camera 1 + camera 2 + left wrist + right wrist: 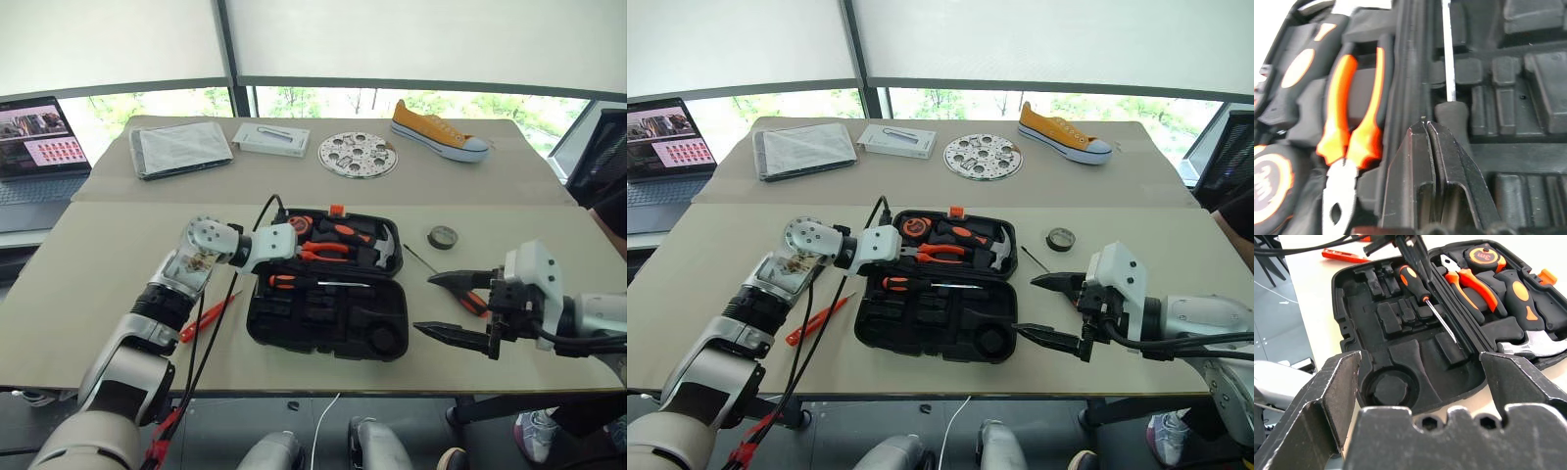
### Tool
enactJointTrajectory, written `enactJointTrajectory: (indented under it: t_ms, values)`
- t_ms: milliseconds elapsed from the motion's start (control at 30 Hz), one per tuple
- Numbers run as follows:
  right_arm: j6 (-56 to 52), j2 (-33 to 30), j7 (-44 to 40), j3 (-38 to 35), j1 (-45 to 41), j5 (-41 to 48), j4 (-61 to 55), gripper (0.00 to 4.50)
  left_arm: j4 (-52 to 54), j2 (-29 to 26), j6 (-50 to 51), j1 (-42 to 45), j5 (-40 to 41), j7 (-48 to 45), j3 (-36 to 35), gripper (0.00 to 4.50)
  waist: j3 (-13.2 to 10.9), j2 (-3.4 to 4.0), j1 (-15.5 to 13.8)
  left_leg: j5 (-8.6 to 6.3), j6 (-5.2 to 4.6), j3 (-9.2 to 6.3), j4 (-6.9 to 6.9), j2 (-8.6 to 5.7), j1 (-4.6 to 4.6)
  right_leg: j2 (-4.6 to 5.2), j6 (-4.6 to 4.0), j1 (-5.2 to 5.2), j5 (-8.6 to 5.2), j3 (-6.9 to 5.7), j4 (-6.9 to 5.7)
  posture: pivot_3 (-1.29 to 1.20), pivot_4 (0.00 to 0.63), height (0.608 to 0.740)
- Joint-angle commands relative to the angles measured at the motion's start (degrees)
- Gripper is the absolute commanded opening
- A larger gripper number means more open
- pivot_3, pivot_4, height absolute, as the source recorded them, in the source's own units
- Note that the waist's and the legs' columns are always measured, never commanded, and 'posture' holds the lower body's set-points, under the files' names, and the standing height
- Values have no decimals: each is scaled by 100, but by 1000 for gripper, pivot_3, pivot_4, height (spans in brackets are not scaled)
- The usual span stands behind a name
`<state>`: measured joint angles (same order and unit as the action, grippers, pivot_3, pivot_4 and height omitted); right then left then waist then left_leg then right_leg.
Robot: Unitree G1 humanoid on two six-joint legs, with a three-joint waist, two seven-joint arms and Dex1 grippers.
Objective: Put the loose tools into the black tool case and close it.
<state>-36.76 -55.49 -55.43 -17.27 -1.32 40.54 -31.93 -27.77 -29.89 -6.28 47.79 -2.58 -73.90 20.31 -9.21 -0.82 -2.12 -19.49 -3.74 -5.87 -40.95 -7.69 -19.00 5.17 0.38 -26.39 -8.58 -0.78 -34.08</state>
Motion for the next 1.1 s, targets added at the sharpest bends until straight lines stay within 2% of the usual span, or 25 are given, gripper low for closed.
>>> enactJointTrajectory:
  t_ms: [33,267,433,600,700,800,900,933,1000,1100]
  values:
    - [101,21,54,-101,-52,-25,-65,4500,138,-81,-295,-150,-336,-95,299,53,0,0,-4,0,0,0,0,0,0,0,0,1,0,0,0,0,150,737]
    - [94,82,149,-65,-27,-76,-47,4500,-229,-13,-797,-115,-677,91,415,53,8,1,-8,0,-1,0,0,0,7,0,0,6,0,1,0,0,150,737]
    - [77,127,169,-107,31,-105,-81,4500,-448,179,-613,298,-340,134,69,53,12,0,-7,0,-1,1,-1,-1,8,0,1,8,0,0,-1,0,150,737]
    - [82,120,168,-135,76,-121,-50,4500,-269,349,166,729,373,-231,-393,53,11,-2,-17,-1,-3,-3,-18,-1,-17,-2,5,-7,3,-8,-1,0,150,737]
    - [115,120,314,-222,228,-385,176,4500,491,194,1295,604,1051,-730,-619,53,11,-2,12,-4,-8,-2,-26,-3,-21,-1,8,-11,5,-9,-2,0,150,737]
    - [71,183,510,-533,480,-529,382,4500,1203,17,2447,407,1606,-734,-909,53,11,-1,20,-5,-11,-2,-27,-4,-22,-1,8,-12,5,-8,-3,0,150,737]
    - [-119,314,688,-1283,952,-531,669,4500,2275,-423,4025,51,2662,-758,-1510,699,13,2,46,-5,-10,-1,-25,-4,-18,-5,7,-15,5,-6,-7,0,150,737]
    - [-117,357,717,-1477,1123,-588,773,4500,2638,-569,4424,-95,2967,-701,-1708,1076,13,3,63,-5,-10,-2,-25,0,-19,-9,6,-16,5,-3,-8,0,150,737]
    - [-7,427,738,-1633,1361,-729,947,4500,3163,-738,4795,-377,3328,-477,-2024,1824,13,3,83,-5,-9,-1,-22,0,-18,-17,5,-23,5,-2,-12,0,150,737]
    - [176,546,808,-1567,1404,-892,1288,4500,3714,-866,4742,-815,3460,-195,-2240,2893,15,7,94,-5,-8,0,-19,0,-5,-24,5,-9,5,-3,-7,0,150,737]
